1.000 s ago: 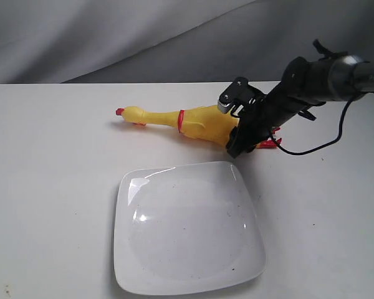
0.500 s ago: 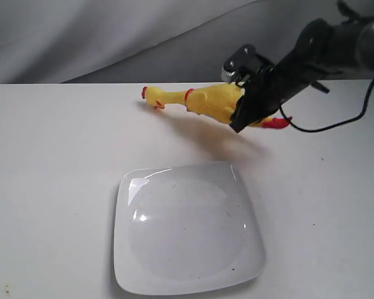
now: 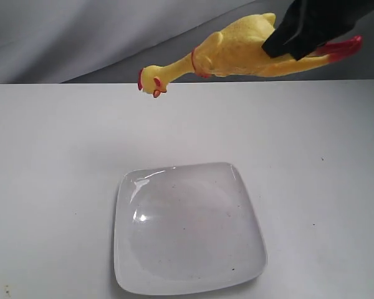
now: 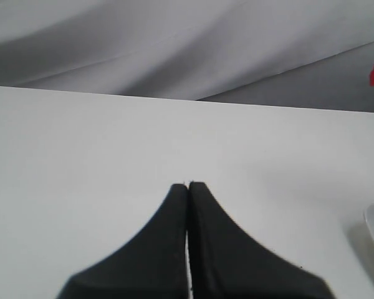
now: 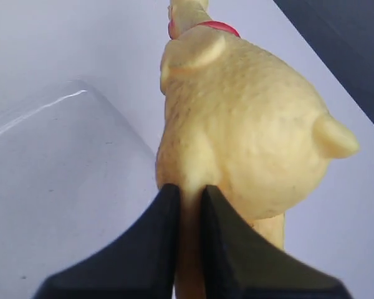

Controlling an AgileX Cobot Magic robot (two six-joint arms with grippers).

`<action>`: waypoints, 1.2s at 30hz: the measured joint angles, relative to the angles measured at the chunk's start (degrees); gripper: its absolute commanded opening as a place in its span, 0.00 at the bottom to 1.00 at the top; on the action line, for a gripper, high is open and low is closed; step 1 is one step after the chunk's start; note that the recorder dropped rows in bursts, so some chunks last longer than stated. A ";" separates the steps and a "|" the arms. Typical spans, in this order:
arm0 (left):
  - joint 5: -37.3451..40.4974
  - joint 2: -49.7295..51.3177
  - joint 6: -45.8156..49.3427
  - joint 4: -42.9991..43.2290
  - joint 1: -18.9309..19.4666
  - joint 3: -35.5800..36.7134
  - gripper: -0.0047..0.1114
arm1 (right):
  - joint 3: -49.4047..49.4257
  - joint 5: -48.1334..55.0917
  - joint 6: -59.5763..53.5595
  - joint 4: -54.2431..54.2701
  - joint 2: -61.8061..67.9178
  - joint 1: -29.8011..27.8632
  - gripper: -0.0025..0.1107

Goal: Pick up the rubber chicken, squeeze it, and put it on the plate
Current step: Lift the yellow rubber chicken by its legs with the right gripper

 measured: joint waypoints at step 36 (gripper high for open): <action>-20.09 0.00 -4.45 1.01 0.00 0.09 0.05 | 30.79 -5.39 -14.42 23.34 -27.10 0.00 0.02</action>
